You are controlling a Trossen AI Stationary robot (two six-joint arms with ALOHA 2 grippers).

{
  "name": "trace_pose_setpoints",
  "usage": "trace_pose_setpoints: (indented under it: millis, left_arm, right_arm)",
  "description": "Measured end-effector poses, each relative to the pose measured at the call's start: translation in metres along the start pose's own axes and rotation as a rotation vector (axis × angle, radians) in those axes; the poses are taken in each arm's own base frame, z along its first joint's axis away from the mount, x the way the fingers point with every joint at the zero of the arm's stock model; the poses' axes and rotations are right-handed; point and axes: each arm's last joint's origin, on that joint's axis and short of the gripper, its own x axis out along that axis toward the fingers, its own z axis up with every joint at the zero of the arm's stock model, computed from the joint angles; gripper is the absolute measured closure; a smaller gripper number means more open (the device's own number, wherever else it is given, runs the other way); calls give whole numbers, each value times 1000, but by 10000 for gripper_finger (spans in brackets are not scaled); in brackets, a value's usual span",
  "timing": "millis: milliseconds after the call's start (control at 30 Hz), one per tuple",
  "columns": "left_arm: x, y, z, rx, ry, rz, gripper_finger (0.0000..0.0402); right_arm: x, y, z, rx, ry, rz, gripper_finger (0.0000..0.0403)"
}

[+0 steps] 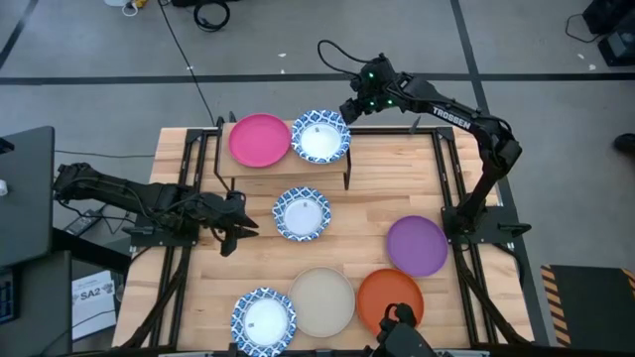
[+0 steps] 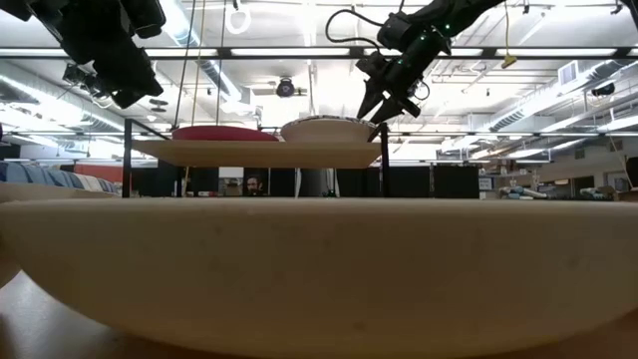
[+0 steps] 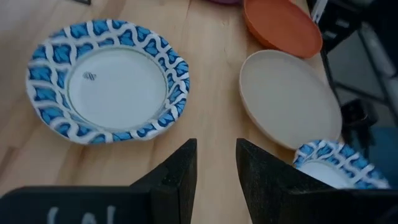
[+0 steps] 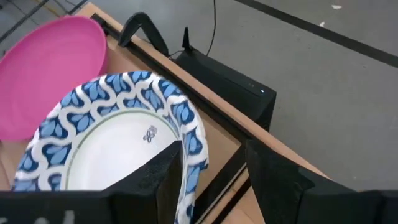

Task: Place and stack plates onto a shelf
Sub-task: Stack the bottom white patterned bowl on top of the other white patterned bowls on the shelf

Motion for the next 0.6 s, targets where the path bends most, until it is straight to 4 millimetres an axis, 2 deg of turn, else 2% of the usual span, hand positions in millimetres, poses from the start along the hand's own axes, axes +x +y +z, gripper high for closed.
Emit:
trace_pose_setpoints:
  millis: [167,333,600]
  left_arm:
    - [1,-2,-1,-127,49,-78,285]
    - [7,-8,-6,-228,121,-112,285]
    - [20,-30,-24,-352,273,-130,285]
  right_arm:
    - [-14,9,-7,-62,55,8,222]
    - [-39,24,-14,-134,79,8,221]
    - [-83,68,-28,-257,29,28,221]
